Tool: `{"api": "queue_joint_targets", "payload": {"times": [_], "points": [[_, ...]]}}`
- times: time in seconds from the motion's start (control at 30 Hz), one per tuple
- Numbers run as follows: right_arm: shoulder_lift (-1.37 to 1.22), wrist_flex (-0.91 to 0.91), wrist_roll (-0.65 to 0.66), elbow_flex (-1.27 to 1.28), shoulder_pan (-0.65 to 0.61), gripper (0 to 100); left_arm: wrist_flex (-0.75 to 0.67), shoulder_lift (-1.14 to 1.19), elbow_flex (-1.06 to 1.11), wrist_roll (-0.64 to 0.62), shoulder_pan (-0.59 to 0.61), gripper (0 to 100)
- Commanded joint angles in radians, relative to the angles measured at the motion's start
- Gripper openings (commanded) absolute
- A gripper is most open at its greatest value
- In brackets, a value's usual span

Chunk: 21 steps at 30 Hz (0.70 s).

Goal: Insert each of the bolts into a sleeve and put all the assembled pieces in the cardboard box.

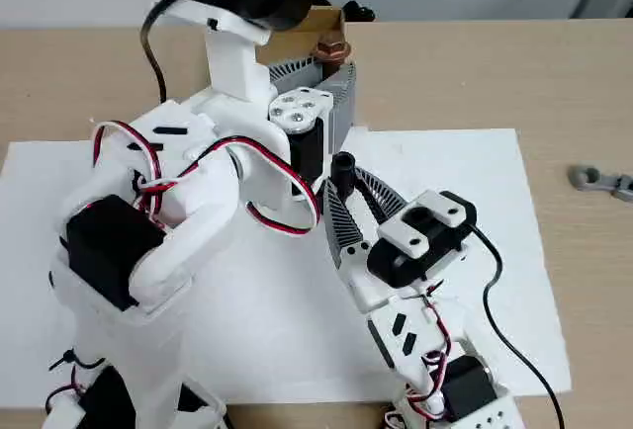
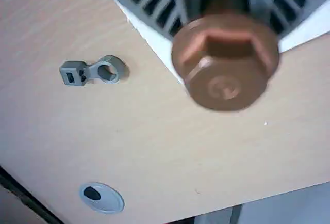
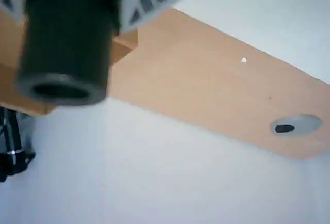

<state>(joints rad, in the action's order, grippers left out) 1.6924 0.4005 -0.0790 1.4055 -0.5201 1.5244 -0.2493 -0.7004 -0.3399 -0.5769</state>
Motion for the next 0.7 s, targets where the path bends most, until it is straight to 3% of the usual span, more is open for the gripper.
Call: {"api": "queue_joint_targets", "payload": {"times": [0.0,0.23,0.67], "points": [[0.012,-0.031,-0.012,0.003,0.010,0.7,-0.041,-0.032,-0.022,-0.011,-0.006,0],[0.012,-0.033,-0.012,0.015,0.008,0.7,-0.041,-0.032,-0.021,-0.009,-0.127,0],[0.012,-0.033,-0.012,0.014,0.008,0.7,-0.041,-0.025,0.007,-0.009,-0.120,0]]}}
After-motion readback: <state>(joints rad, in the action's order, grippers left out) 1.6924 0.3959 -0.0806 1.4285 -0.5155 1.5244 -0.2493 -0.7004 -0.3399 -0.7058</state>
